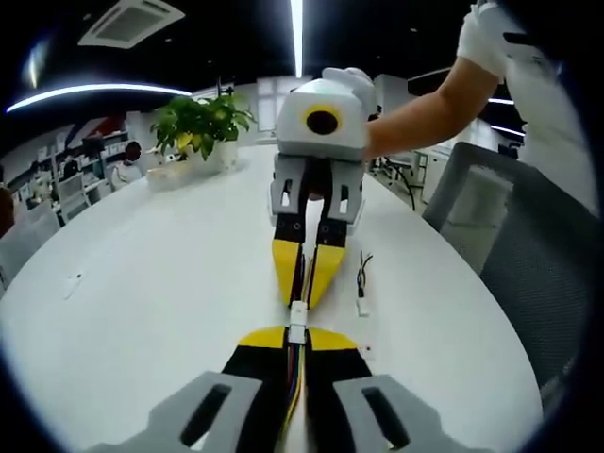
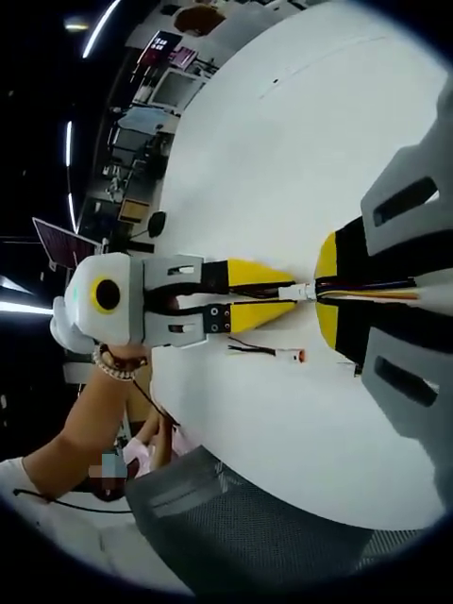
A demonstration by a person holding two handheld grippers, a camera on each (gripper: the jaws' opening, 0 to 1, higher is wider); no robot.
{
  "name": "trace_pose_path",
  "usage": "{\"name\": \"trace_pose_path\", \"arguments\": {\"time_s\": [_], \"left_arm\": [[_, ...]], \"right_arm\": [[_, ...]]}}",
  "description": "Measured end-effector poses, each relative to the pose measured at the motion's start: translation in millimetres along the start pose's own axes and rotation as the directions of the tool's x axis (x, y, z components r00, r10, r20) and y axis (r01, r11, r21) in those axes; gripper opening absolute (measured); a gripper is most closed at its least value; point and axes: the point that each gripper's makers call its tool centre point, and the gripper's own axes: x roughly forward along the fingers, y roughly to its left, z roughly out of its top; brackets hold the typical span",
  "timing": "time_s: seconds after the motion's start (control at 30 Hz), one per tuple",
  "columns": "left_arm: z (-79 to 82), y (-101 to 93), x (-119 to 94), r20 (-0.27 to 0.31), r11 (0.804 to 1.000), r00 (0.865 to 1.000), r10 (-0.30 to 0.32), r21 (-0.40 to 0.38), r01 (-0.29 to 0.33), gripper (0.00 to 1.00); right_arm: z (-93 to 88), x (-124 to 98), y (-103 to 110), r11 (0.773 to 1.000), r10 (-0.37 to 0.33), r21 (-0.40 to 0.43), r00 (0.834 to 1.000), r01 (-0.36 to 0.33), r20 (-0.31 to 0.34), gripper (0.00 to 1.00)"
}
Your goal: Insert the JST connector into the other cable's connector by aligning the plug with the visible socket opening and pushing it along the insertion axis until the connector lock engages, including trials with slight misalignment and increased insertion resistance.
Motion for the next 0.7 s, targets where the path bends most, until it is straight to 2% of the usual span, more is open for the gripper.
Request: {"name": "trace_pose_path", "arguments": {"time_s": [0.3, 0.7], "left_arm": [[2.9, 16.2, 3, -0.013, 1.000, 1.000, 0.016, 0.016, -0.016, 0.00], [-3.6, 25.1, 8, -0.037, 0.999, 0.999, 0.028, 0.022, -0.027, 0.00]], "right_arm": [[0.4, 0, -19, 1.000, -0.031, 0.000, 1.000, 0.031, 0.005, 0.03], [-6.2, 5, -25, 0.999, -0.043, -0.003, 0.999, 0.043, -0.009, 0.03]]}}
